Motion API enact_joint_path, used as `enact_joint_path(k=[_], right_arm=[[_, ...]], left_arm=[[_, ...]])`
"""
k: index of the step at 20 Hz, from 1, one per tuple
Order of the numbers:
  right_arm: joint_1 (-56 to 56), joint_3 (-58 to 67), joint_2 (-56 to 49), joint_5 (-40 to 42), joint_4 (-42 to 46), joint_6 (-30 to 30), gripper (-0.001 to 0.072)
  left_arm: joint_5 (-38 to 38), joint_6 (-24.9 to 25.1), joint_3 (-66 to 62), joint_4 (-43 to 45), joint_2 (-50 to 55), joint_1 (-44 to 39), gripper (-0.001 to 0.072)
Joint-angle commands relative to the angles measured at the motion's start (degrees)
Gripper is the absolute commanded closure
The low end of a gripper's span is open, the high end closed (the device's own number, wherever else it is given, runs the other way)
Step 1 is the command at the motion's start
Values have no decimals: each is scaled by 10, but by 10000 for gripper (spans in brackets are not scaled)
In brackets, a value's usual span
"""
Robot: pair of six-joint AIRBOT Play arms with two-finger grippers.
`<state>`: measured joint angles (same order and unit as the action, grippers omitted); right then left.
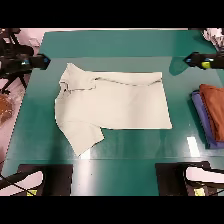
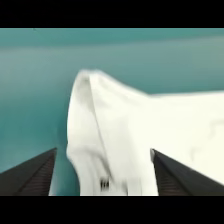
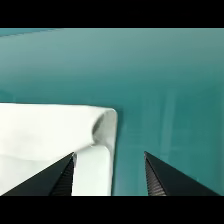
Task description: Fold the shirts.
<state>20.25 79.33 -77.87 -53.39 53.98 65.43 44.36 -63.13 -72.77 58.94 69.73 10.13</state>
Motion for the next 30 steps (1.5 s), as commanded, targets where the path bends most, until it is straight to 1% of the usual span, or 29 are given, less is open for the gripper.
enact_joint_path(k=[1,3,4,5,7,8,10,12,14,17,20,29,30], right_arm=[[68,-51,70,-63,-3,10,214],[97,-111,115,-107,-3,10,214],[107,-144,140,-117,-3,10,214],[112,-174,162,-118,-3,10,214],[114,-232,203,-115,-3,10,214],[114,-257,222,-115,-2,10,214],[114,-300,250,-110,-2,10,214],[114,-333,266,-111,-2,10,214],[114,-356,277,-114,-3,10,214],[114,-367,290,-116,-3,10,214],[114,-367,299,-116,-3,10,214],[114,-367,300,-116,-4,10,214],[114,-367,300,-116,-4,10,214]], left_arm=[[185,-33,-6,9,-26,73,14],[202,-33,32,9,-67,88,12],[216,-36,57,9,-86,91,10],[238,-45,85,10,-101,91,-9],[293,-46,147,-8,-115,91,-8],[302,-46,181,-19,-118,91,-9],[285,-43,252,-42,-117,91,-8],[239,-44,308,-48,-116,91,-8],[211,-45,349,-56,-114,91,-9],[193,-70,387,-53,-114,91,-9],[160,-89,408,-53,-114,91,-8],[121,-87,408,-58,-110,91,-6],[116,-81,408,-63,-104,91,-5]])
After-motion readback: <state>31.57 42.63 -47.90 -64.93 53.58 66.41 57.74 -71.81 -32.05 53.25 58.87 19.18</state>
